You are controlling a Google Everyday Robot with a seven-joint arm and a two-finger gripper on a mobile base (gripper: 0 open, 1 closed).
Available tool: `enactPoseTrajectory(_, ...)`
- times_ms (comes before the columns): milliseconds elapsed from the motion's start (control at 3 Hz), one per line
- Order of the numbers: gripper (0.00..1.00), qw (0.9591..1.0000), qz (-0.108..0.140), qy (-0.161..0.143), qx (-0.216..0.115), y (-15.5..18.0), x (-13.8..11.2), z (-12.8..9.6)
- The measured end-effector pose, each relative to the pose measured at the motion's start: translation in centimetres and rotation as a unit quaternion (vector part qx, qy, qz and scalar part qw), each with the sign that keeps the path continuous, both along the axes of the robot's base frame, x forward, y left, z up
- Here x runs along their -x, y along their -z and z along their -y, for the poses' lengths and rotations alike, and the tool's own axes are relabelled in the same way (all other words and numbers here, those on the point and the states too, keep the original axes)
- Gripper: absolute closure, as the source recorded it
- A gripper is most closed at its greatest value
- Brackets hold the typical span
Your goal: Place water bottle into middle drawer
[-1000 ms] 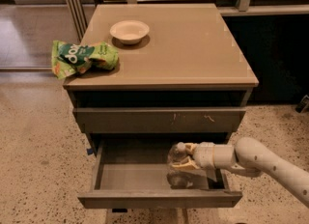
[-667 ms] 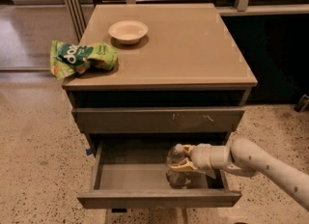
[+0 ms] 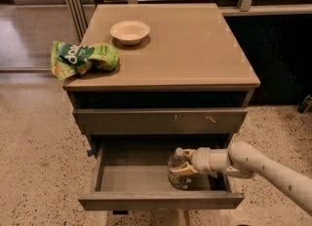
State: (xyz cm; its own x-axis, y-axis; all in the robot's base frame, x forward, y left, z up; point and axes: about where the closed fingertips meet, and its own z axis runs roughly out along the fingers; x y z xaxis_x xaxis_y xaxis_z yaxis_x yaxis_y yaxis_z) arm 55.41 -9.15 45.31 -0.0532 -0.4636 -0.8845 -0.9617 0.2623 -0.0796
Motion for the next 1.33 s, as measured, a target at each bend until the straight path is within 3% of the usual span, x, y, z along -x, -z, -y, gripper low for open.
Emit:
enactPoseTrajectory(667,1.0,1.0,-0.008,0.0,0.003,1.82,-0.13,0.1)
enactPoseTrajectory(1333,0.58,1.0,-0.008,0.0,0.003,1.82,-0.13,0.1)
